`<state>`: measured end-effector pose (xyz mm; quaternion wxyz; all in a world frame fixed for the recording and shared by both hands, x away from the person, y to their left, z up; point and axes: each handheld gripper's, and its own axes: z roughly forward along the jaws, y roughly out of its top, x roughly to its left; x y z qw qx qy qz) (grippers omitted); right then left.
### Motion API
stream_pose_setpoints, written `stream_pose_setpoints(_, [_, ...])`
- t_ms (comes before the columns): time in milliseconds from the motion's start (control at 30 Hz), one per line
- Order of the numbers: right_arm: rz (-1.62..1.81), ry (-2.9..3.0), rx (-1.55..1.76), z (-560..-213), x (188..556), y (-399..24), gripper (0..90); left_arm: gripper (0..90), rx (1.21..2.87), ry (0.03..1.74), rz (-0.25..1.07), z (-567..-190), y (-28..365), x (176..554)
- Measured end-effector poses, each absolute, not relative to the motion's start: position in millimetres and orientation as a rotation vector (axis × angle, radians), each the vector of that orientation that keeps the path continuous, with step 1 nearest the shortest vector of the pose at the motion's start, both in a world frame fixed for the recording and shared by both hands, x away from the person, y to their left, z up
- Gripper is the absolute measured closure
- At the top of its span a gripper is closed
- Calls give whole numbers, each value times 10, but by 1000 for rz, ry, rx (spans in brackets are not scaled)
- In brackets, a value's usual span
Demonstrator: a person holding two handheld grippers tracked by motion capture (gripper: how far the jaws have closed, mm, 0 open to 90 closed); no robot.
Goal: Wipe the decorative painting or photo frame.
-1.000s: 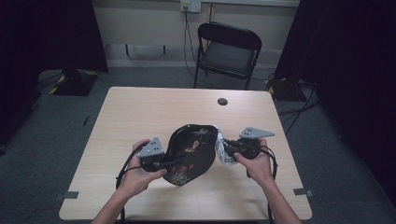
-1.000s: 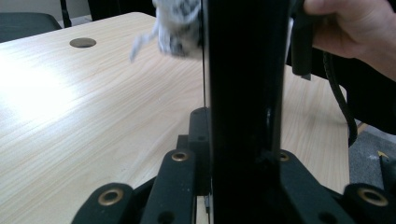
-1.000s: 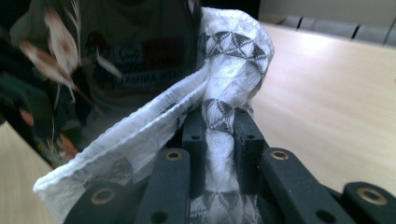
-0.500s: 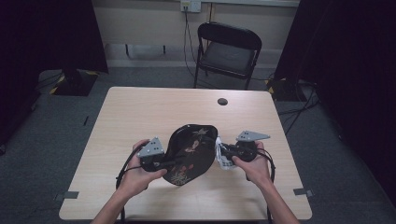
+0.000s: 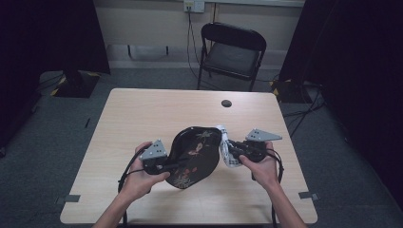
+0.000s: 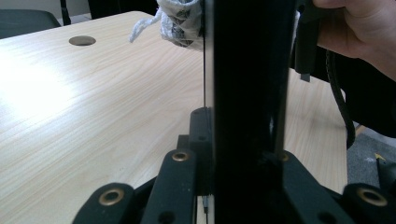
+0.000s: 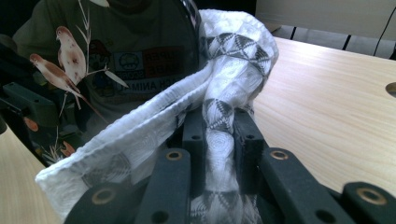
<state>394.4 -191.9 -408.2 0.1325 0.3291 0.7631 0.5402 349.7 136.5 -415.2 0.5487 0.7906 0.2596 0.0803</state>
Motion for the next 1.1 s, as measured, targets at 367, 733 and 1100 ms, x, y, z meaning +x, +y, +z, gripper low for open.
stream_pose_setpoints(367, [1491,2359,959,-4290,3992,-1903,795,806,1869,621,191,-4155,1365,3506])
stream_pose_setpoints(733, [1561,2251,951,-4166,3981,-1891,794,807,1861,636,192,-4161,1357,3519])
stream_pose_setpoints(1100, [1581,2251,957,-4166,3977,-1902,796,806,1862,633,193,-4162,1357,3519])
